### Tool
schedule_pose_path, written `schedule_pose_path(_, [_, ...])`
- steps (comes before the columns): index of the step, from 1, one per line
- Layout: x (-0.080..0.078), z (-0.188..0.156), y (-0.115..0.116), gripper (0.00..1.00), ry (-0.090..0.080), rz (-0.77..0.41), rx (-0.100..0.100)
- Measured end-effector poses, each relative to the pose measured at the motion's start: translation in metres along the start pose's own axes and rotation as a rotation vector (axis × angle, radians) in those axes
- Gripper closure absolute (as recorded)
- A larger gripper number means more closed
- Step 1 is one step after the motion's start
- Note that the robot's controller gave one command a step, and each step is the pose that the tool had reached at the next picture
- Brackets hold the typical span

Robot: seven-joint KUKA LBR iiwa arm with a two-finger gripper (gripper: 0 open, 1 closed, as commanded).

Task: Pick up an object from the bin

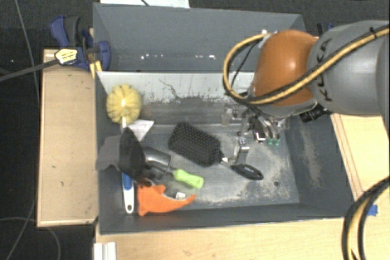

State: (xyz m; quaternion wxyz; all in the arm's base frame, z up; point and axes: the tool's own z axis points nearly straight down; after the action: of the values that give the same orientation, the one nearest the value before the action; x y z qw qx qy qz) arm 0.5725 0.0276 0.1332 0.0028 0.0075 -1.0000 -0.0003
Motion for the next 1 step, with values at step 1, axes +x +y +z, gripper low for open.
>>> schedule_pose_path(1, [-0.0019,-0.0046,-0.0001,0.00,-0.008,0.001,0.000])
